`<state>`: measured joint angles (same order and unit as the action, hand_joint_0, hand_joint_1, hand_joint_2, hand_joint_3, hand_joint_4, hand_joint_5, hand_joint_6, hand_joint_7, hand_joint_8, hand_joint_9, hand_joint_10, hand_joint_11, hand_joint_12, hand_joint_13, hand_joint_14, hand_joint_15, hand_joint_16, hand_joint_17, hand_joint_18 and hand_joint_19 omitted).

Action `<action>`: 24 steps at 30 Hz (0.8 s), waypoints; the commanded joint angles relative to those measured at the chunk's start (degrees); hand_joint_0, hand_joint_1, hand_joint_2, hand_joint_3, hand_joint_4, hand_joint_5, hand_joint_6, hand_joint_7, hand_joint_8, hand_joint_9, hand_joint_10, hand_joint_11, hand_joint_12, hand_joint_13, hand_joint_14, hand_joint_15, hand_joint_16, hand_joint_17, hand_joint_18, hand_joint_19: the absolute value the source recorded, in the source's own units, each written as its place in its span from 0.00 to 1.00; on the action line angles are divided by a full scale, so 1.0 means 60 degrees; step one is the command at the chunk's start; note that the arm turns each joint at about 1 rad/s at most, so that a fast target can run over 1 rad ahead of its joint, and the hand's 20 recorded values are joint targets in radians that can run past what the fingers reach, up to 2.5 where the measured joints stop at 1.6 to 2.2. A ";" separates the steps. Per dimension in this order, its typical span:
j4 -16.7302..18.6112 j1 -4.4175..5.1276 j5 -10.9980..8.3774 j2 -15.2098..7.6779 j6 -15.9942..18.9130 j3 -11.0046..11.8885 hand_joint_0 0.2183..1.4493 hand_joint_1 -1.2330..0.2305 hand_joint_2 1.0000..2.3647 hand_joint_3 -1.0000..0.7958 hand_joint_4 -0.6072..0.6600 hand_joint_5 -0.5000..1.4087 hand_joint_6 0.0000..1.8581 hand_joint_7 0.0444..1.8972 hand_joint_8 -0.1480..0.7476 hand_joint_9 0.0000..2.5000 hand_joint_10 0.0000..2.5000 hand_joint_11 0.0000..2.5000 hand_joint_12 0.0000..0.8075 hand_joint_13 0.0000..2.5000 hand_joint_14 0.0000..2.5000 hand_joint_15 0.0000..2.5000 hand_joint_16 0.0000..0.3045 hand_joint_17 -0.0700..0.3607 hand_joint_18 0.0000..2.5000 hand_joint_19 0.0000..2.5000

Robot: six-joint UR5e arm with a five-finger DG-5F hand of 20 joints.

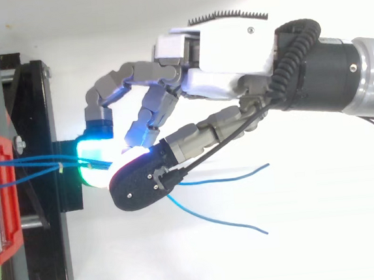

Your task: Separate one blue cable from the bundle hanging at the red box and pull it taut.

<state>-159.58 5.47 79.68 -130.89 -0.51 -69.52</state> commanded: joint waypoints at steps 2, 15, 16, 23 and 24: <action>-0.0313 -0.0033 0.0021 0.0004 0.0055 0.0219 0.37 0.29 0.01 0.40 0.65 0.16 0.44 0.50 0.54 0.44 0.01 0.43 0.49 0.44 0.01 0.24 0.14 0.39 0.37 0.18; -0.0327 -0.0033 0.0007 -0.0011 -0.0018 0.0336 0.41 0.27 0.00 0.28 0.58 0.17 0.47 0.54 0.55 0.46 0.01 0.44 0.49 0.45 0.01 0.25 0.15 0.40 0.38 0.19; -0.0313 -0.0033 -0.0008 -0.0011 -0.0018 0.0336 0.43 0.25 0.00 0.28 0.54 0.17 0.46 0.58 0.55 0.45 0.01 0.45 0.49 0.45 0.01 0.25 0.15 0.39 0.38 0.19; -0.0284 -0.0033 -0.0008 -0.0025 -0.0018 0.0336 0.48 0.21 0.00 0.28 0.56 0.16 0.48 0.58 0.55 0.46 0.01 0.48 0.48 0.45 0.01 0.26 0.14 0.39 0.38 0.20; -0.0284 -0.0033 -0.0008 -0.0025 -0.0018 0.0336 0.47 0.21 0.00 0.28 0.58 0.16 0.48 0.58 0.55 0.46 0.01 0.48 0.48 0.45 0.01 0.26 0.14 0.39 0.39 0.20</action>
<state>-161.31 5.27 79.64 -131.03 -0.61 -67.50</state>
